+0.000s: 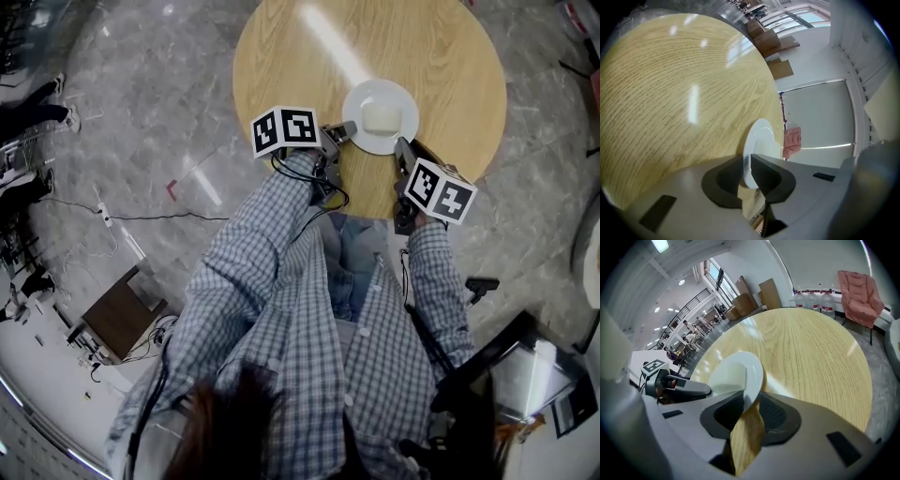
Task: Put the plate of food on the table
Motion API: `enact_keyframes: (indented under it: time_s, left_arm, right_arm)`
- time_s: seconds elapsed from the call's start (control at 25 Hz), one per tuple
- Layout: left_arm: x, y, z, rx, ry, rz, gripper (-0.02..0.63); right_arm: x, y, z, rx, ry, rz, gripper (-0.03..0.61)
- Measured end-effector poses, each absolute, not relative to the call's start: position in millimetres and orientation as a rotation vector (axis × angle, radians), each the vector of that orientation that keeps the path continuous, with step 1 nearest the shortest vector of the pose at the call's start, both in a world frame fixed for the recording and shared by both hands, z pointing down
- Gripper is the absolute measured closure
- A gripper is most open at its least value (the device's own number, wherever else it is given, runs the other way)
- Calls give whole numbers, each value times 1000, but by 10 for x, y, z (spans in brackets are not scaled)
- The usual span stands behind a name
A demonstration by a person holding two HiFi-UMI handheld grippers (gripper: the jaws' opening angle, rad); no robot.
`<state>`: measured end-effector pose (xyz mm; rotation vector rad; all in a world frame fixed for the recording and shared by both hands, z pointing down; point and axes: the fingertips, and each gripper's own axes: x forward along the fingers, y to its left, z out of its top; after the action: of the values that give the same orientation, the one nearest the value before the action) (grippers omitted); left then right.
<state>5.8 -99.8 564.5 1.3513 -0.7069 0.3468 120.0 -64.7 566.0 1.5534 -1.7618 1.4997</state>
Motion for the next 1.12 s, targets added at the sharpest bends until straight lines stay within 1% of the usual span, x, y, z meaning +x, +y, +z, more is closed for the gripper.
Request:
enact_keyframes:
  time_s: [0.12,0.2,0.36,0.44,0.56,0.84,1.12]
  left_arm:
    - [63,-999,5632,1354,-699,347,574]
    - [81,-1004,5602,1369,-682,336,536]
    - [125,-1009,5548,1391,-639,300,488]
    - [138,-1019,5529,1396,-626,284,474]
    - [163,-1026,5505,1401,-611,257,431]
    - [174,-1026,5489,1371,-604,222,428]
    - [153,-1040,5508,1349,-604,179,428]
  right_arm:
    - [1187,-647,5683,1532,-1770,1470,491]
    - [1180,-646,5688,1514,-1774,1449,489]
    - [1168,-657,5685,1491,-1790,1435,486]
    - [1180,-669,5680,1480,-1797,1380,483]
    - [1188,-673,5676,1448,-1812,1260,474]
    - [1212,-706,5585,1383,-1819,912,468]
    - [1130,-765,5334,1342,-1881,655,469]
